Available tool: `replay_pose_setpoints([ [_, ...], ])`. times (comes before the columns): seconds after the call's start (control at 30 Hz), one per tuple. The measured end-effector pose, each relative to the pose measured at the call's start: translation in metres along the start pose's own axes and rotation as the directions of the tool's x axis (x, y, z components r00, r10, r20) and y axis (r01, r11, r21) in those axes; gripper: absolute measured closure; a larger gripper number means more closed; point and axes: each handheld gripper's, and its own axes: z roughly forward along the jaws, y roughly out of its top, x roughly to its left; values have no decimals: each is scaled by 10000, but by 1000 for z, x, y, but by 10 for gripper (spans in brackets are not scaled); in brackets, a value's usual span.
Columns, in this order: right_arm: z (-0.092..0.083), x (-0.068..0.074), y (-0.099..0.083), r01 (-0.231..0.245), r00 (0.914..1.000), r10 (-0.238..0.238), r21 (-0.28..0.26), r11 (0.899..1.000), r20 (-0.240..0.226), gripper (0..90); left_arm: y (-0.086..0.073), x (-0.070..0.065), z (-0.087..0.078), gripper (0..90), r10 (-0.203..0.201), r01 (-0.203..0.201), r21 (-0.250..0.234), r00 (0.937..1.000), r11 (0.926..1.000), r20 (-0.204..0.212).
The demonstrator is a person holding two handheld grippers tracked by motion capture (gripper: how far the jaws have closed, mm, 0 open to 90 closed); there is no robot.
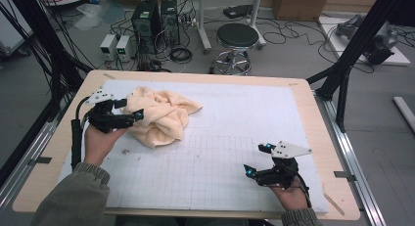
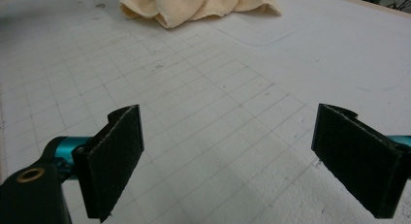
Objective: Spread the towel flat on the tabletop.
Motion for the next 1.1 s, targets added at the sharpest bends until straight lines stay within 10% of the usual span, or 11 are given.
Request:
replay_pose_setpoints([
  [0.57,3,0,-1,149,9997,-146,138,9998,-212,107,-31,4,60,286,327,-268,1996,9991,9795,-265],
  [1.1,7,3,2,307,9987,-298,215,9993,-411,106,-42,-7,71,615,59,97,1745,9960,9846,-886],
])
